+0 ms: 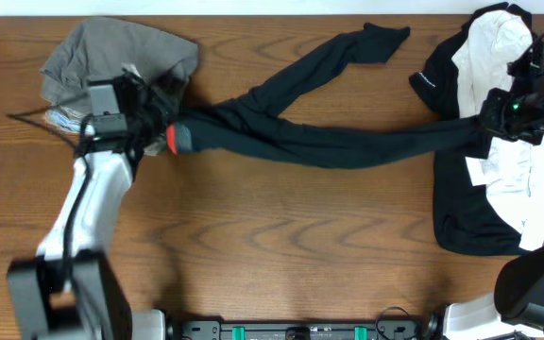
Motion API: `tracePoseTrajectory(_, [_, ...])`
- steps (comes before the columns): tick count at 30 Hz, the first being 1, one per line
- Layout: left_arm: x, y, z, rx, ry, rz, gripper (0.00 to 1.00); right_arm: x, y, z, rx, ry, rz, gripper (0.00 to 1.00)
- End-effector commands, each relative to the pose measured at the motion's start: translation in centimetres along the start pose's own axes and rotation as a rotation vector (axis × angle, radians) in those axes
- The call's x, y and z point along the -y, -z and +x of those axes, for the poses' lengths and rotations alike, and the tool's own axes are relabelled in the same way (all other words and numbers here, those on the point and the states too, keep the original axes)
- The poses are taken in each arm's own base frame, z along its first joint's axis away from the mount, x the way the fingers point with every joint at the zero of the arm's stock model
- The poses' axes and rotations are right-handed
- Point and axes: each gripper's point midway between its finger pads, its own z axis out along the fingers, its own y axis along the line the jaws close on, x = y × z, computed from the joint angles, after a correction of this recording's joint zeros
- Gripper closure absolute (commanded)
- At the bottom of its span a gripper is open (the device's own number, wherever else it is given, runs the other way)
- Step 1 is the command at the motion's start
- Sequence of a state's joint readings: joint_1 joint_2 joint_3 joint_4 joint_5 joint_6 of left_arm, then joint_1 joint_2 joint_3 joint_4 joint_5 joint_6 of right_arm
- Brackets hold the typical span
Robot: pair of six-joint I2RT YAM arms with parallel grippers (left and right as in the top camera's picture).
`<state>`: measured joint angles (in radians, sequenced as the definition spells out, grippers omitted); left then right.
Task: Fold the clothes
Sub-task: 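Lay the leggings flat, left gripper adjusting cuffs, right gripper holding waist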
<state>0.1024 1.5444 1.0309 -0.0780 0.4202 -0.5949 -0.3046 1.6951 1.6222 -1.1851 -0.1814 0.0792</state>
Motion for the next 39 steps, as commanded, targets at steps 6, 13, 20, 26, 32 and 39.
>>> tracePoseTrajectory(6, [8.3, 11.0, -3.9, 0.223, -0.22, 0.158, 0.94, -1.2, 3.1, -1.3, 0.045, -0.002, -0.218, 0.99])
tracePoseTrajectory(13, [3.9, 12.5, 2.8, -0.025, -0.145, -0.012, 0.94, -1.5, 3.9, 0.8, -0.031, 0.009, -0.284, 0.99])
tracePoseTrajectory(20, [-0.2, 13.2, 8.3, -0.265, -0.13, -0.161, 0.94, -0.6, 3.1, 3.1, -0.125, -0.001, -0.233, 0.99])
tracePoseTrajectory(26, [-2.7, 13.7, 8.8, -0.285, -0.127, -0.29, 0.94, 0.2, 0.6, 4.5, -0.175, -0.042, -0.217, 0.99])
tracePoseTrajectory(32, [-3.9, 13.5, 9.1, -0.287, -0.14, -0.335, 0.94, 2.1, -2.9, 4.9, -0.168, -0.211, -0.129, 0.99])
tracePoseTrajectory(39, [-4.3, 12.5, 9.0, -0.295, -0.138, -0.338, 0.94, 6.8, -5.9, 3.8, -0.05, -0.378, 0.131, 0.99])
